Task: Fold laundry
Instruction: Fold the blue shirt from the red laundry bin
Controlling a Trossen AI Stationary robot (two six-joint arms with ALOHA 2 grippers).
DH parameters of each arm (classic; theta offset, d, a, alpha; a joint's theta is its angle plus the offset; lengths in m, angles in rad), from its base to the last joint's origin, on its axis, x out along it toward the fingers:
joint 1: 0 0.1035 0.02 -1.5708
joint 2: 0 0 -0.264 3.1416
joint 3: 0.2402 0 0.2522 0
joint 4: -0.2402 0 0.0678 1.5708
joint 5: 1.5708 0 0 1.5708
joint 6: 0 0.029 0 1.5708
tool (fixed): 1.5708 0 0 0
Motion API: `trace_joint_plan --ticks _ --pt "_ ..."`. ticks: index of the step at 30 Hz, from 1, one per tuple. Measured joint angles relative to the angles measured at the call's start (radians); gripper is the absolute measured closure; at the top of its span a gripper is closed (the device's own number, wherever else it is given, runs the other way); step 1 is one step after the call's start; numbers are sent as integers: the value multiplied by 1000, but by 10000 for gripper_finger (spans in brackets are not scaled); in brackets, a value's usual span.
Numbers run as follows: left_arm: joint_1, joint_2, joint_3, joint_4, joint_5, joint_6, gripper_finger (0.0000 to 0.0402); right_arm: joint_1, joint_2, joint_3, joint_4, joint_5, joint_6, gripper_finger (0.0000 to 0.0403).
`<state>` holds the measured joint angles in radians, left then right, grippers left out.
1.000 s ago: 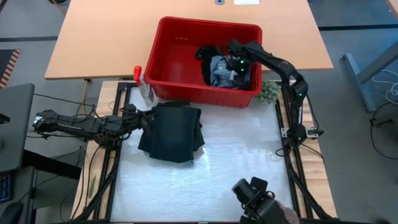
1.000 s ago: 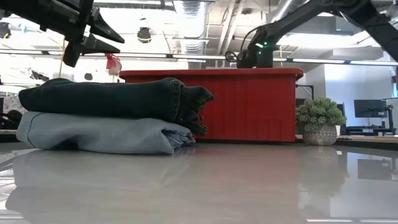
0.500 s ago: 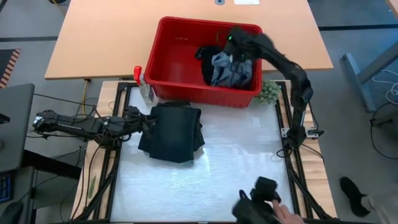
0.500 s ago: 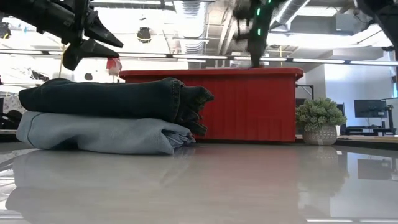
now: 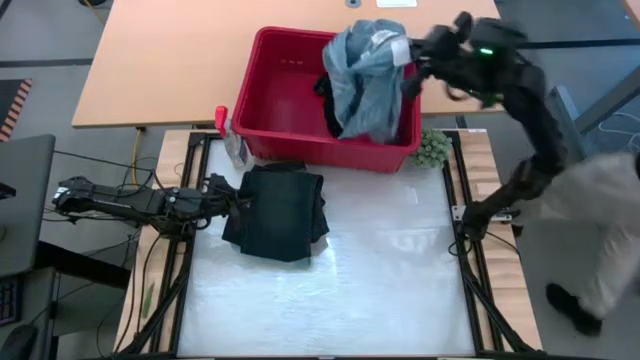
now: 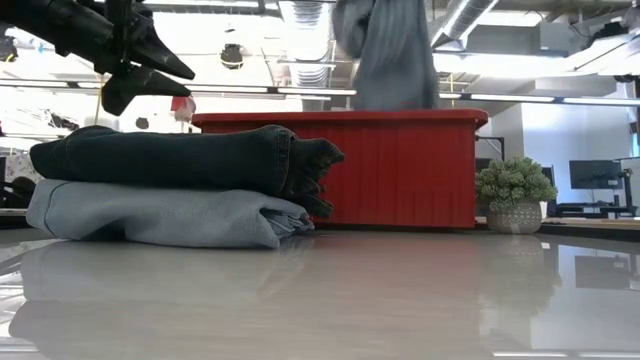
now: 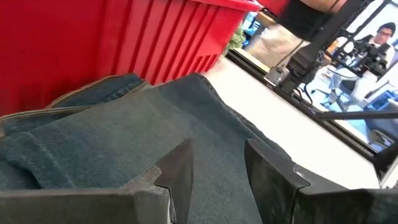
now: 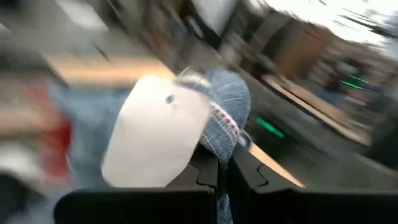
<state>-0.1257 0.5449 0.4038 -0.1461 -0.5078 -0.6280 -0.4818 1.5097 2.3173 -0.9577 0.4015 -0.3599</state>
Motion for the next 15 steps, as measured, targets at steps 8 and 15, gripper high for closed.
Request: trace_joint_plan --ticks 8,15 --pt "0 1 0 37 63 48 271 196 -138 1 162 -511 356 368" --pt "-9 135 0 349 369 113 271 490 -163 -1 -45 -571 426 368"
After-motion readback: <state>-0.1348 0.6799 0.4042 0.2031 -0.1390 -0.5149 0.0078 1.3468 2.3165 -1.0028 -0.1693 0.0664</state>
